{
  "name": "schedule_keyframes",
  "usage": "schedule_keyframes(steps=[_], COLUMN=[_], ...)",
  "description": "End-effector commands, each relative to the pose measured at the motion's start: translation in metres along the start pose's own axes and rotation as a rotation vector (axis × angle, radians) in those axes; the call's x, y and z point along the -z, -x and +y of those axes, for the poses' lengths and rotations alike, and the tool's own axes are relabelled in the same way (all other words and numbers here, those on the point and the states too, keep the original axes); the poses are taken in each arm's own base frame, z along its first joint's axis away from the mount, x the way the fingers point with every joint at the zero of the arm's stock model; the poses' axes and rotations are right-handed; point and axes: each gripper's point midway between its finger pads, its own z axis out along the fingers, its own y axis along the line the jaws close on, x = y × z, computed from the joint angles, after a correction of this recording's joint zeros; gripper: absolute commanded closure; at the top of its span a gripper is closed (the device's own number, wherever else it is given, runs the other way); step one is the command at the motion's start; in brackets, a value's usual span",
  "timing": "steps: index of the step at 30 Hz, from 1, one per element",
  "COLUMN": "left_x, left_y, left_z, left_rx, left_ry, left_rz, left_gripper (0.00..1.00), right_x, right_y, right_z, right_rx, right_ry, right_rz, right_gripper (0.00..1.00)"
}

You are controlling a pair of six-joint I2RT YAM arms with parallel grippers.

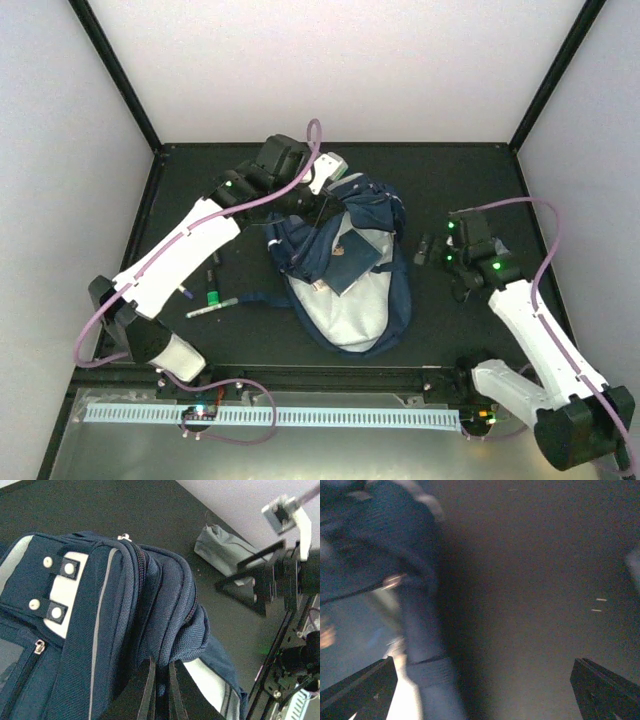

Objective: Pack the student bag

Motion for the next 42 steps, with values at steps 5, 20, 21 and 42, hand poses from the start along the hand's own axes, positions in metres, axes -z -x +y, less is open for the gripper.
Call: schedule_keyframes(steps=[5, 20, 21, 42], left_x=[0.033, 0.042, 0.042, 0.054], left_y=[0.016, 0.049, 0.049, 0.039], left_z=[0.033, 0.011, 0.008, -0.004], left_rx=[-0.051, -0.129, -0.129, -0.144], left_ry=[0.124, -0.001, -0.017, -0.062], left_rz=[-0.128, -0.189, -0.191, -0.2], left_gripper=[0.98, 0.98, 0.98, 0.96], right_x=[0.022, -0.027, -0.027, -0.049], right_y=[0.022, 0.034, 0.033, 0.022], right_z=[-0.107, -0.172, -0.178, -0.13], right_rx=[-0.144, -0.196, -0.193, -0.12], right_ry=[-0.447, -0.673, -0.714, -0.42], right_rz=[-0.064, -0.112, -0.112, 0.002], right_gripper=[0.01, 0.0, 0.0, 0.98])
